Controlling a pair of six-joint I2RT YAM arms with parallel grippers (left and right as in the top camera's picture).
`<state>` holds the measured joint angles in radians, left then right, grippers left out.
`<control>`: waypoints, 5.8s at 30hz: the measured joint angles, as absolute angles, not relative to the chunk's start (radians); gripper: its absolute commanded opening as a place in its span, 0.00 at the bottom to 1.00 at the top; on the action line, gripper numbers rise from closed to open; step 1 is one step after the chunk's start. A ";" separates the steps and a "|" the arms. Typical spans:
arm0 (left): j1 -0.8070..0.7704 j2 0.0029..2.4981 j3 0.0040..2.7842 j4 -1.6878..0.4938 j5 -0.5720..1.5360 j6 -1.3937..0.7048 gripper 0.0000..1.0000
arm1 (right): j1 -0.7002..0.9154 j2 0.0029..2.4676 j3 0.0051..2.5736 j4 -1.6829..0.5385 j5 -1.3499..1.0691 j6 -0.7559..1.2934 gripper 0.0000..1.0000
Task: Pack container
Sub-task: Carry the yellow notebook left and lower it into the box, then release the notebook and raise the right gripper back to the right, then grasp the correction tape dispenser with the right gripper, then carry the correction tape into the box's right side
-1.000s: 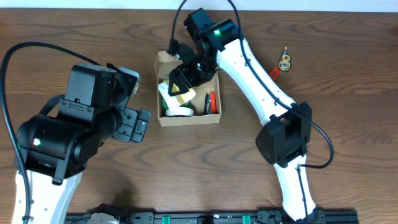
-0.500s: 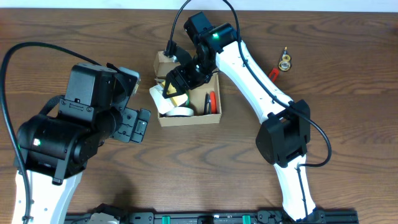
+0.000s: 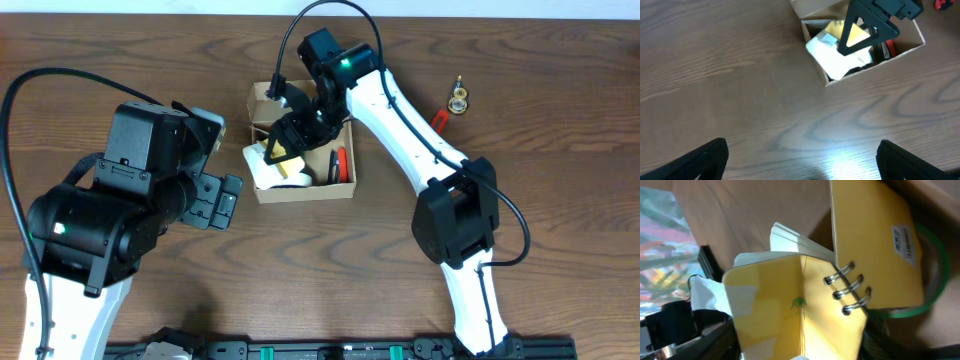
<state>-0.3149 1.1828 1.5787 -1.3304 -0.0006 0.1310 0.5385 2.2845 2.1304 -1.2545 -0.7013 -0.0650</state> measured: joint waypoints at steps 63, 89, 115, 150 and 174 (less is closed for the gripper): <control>-0.315 1.183 1.579 -1.331 -0.001 0.131 0.95 | 0.592 2.284 2.130 -1.312 -0.208 0.099 0.01; -0.315 1.183 1.579 -1.331 -0.001 0.131 0.95 | 0.125 2.063 2.278 -1.328 -0.072 0.096 0.92; -0.315 1.183 1.579 -1.331 -0.001 0.131 0.95 | -0.045 2.474 2.243 -1.087 -0.007 0.134 0.99; -0.315 1.183 1.579 -1.331 -0.001 0.131 0.95 | -0.051 2.559 2.244 -1.019 -0.001 0.143 0.42; -0.315 1.183 1.579 -1.331 -0.001 0.131 0.95 | 0.112 2.217 2.423 -1.334 -0.187 0.150 0.37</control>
